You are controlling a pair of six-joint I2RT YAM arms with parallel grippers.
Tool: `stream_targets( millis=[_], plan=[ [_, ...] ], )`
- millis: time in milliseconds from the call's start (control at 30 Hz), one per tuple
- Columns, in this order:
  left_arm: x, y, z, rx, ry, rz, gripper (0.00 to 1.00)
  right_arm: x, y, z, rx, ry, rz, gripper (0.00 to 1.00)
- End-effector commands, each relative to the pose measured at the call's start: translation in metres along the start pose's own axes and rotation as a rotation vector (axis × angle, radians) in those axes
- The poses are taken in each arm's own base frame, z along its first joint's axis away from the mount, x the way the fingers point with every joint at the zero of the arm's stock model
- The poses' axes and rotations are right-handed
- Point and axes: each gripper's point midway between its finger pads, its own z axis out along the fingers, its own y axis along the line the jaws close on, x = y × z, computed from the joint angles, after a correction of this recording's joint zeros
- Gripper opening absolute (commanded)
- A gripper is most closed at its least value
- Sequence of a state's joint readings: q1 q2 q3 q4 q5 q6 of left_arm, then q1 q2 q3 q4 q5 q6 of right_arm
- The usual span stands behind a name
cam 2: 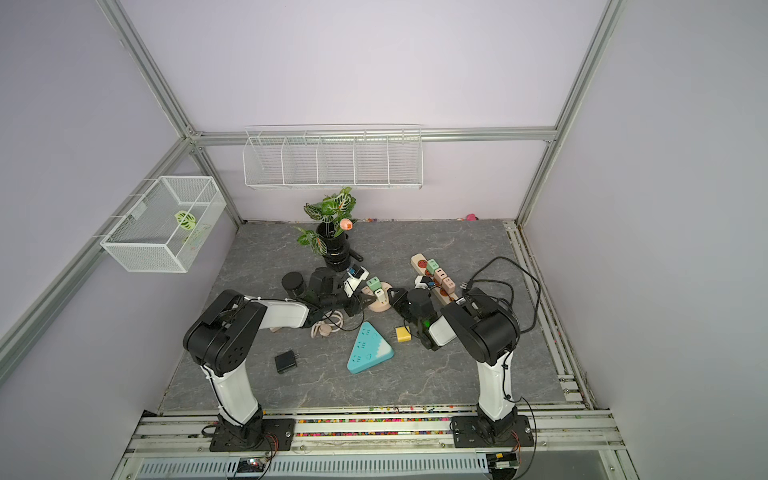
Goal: Pull the plug off the socket
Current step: Remove the plug from the socket.
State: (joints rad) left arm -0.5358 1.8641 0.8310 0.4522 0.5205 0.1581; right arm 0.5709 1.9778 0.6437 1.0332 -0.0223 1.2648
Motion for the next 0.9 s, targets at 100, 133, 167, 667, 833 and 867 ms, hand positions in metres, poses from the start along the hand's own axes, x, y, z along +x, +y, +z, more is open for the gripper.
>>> stream_targets(
  millis=[100,133,167,667,833,867],
  plan=[
    [0.068,-0.010,-0.012,0.031,0.192,-0.193,0.00,0.012,-0.028,-0.004,0.087,0.021,0.008,0.00],
    [0.065,-0.011,-0.013,0.031,0.187,-0.187,0.00,0.013,-0.029,-0.004,0.092,0.023,0.010,0.00],
    [0.062,-0.011,-0.014,0.030,0.179,-0.187,0.00,0.013,-0.029,-0.004,0.093,0.025,0.009,0.00],
    [0.042,-0.026,-0.002,0.056,0.178,-0.036,0.00,0.020,0.004,-0.008,-0.020,0.094,-0.085,0.00],
    [0.067,-0.026,0.006,0.077,0.223,-0.104,0.00,0.031,0.019,0.004,-0.123,0.168,0.041,0.34],
    [0.071,-0.026,0.006,0.081,0.230,-0.116,0.00,0.031,0.016,0.005,-0.132,0.164,0.070,0.37]
  ],
)
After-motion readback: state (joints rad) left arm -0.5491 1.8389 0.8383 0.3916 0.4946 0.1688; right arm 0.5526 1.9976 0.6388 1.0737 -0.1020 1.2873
